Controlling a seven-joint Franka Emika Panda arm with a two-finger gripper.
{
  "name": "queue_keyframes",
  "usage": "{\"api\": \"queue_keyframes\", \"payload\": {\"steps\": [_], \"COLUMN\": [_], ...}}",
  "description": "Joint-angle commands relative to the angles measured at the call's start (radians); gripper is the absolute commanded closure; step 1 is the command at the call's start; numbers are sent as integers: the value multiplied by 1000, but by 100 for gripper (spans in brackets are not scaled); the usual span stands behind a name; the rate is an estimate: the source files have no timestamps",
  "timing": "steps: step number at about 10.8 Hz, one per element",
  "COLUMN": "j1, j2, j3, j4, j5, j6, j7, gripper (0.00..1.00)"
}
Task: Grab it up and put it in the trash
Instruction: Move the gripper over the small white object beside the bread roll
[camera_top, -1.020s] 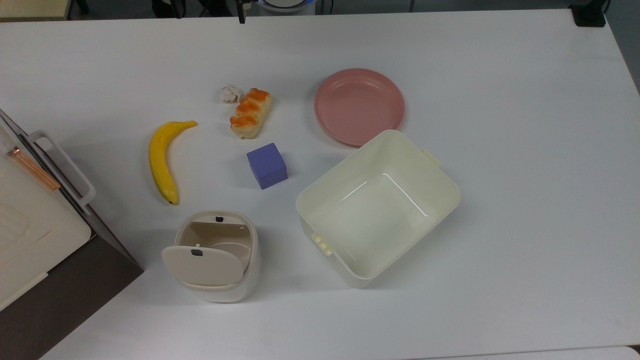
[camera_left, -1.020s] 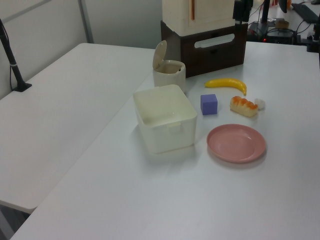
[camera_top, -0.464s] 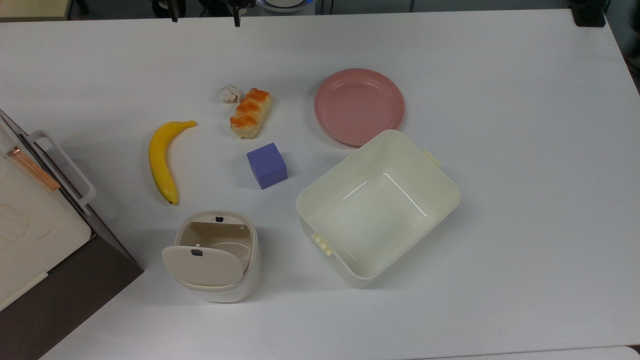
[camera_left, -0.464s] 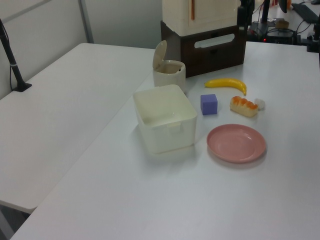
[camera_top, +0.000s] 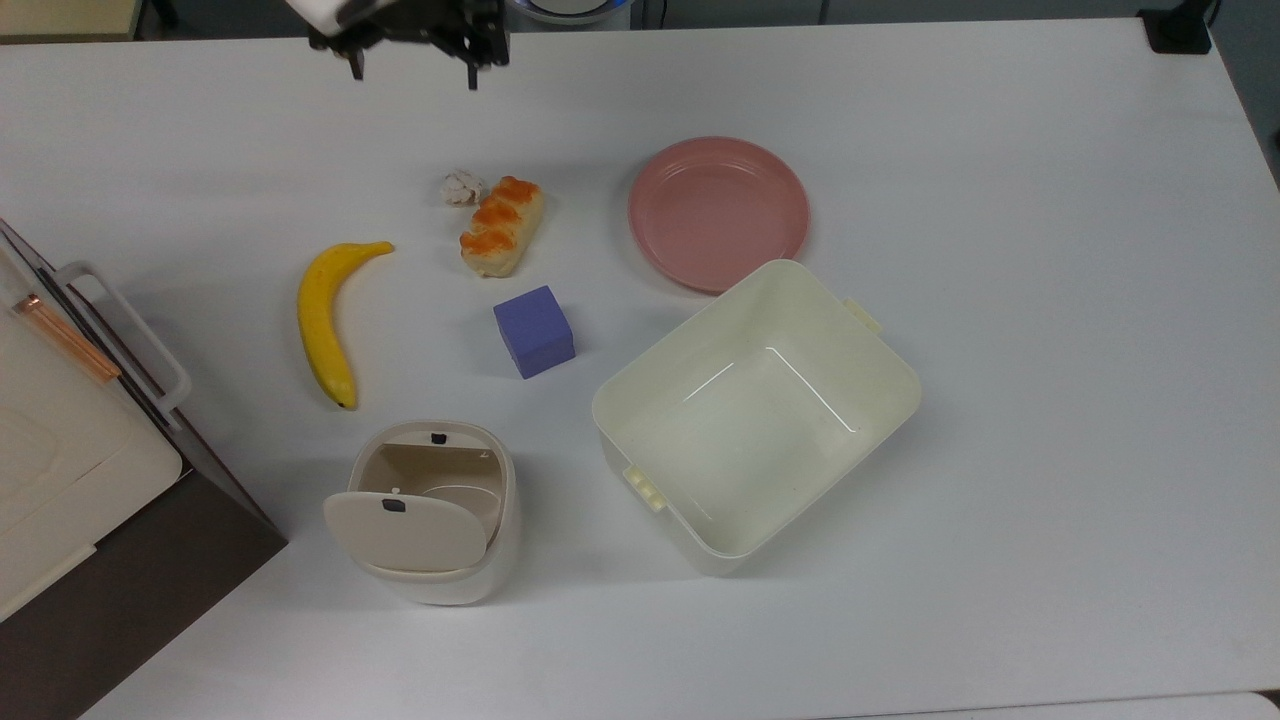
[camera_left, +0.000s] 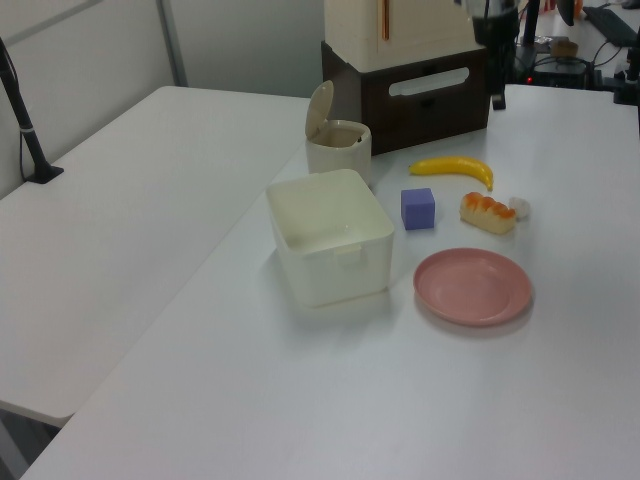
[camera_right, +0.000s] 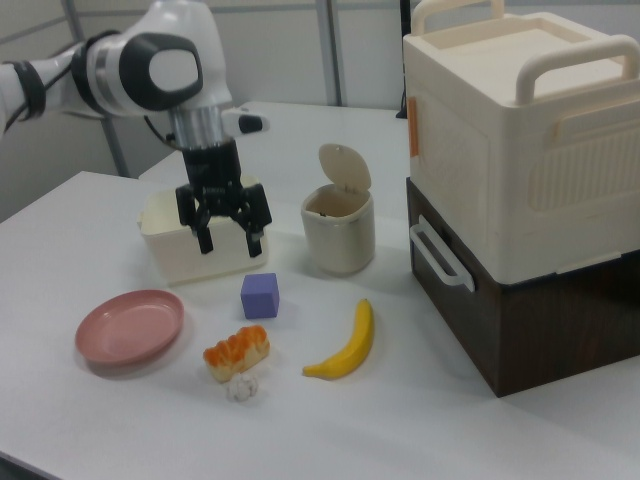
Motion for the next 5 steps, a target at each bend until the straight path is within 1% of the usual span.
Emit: {"api": "queue_keyframes", "payload": {"steps": [1, 2, 4, 5], "j1": [25, 28, 31, 30], "j2": [-29, -29, -30, -29], "j3": [-5, -5, -5, -6], "j4": [-113, -136, -224, -249], "j5": [-51, -63, -110, -113], "j6": [45, 50, 144, 174], "j7": [-11, -13, -13, -13], "gripper": [0, 0, 0, 0]}}
